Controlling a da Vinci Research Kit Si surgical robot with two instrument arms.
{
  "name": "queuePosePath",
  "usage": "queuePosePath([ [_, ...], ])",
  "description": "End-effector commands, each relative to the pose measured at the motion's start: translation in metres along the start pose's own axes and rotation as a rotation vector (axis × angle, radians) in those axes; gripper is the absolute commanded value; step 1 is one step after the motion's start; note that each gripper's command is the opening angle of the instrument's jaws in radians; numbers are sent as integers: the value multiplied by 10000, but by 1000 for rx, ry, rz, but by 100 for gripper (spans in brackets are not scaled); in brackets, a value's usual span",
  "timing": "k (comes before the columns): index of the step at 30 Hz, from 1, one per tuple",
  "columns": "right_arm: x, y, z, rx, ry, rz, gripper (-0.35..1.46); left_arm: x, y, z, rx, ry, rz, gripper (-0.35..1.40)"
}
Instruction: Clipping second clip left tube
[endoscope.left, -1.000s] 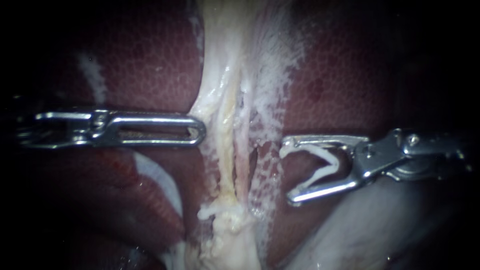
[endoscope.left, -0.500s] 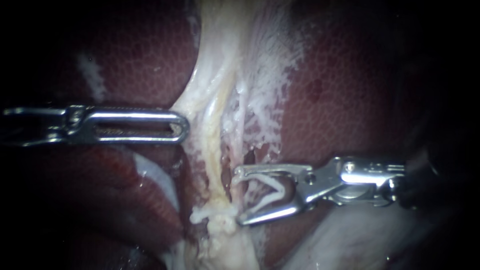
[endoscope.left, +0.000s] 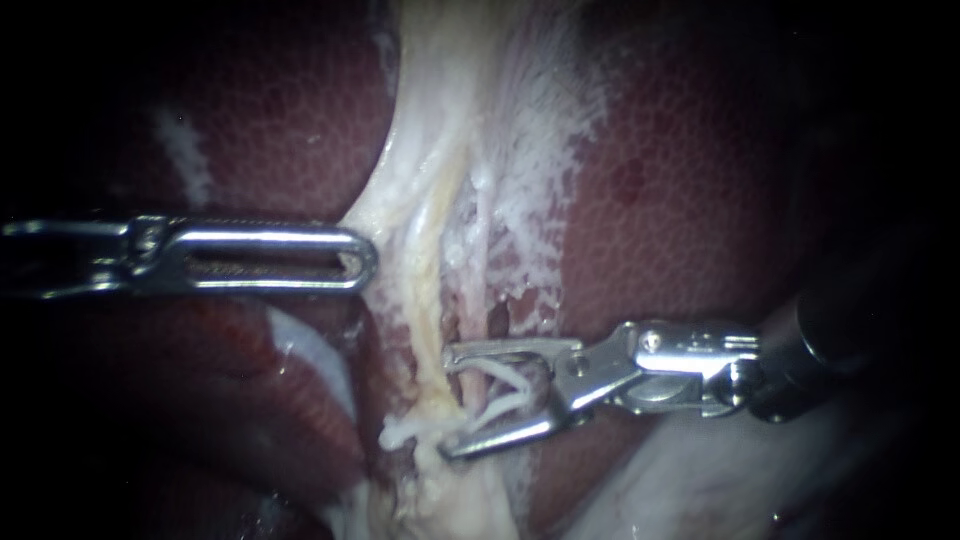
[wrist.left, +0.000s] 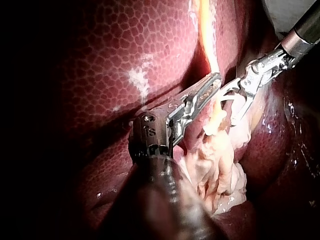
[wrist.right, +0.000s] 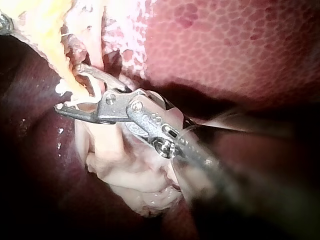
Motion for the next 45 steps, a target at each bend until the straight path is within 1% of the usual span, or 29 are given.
queuePosePath([
  [1,2,-2,2,6,2,-3,58,1,0,0,0,0,0,-35],
  [5,6,-3,10,22,1,-3,58,1,0,1,0,0,0,-35],
  [14,14,1,28,31,7,5,57,2,1,2,-1,0,1,-35],
  [19,15,3,39,35,7,19,56,3,1,3,-1,-1,2,-35],
  [22,13,2,47,46,5,23,55,4,1,3,-1,-1,2,-35],
  [26,10,2,48,66,1,33,51,4,1,3,-1,-1,3,-35],
  [37,14,5,47,54,5,83,40,4,1,3,-1,-1,3,-35],
  [41,15,8,45,35,9,101,26,4,1,3,-1,-1,3,-35],
  [42,14,9,45,32,13,101,16,4,1,3,-1,-1,3,-35],
  [43,14,11,44,22,11,102,0,4,1,3,-1,-1,3,-35],
  [45,14,13,42,2,9,102,-18,4,1,3,-1,-1,3,-35],
])
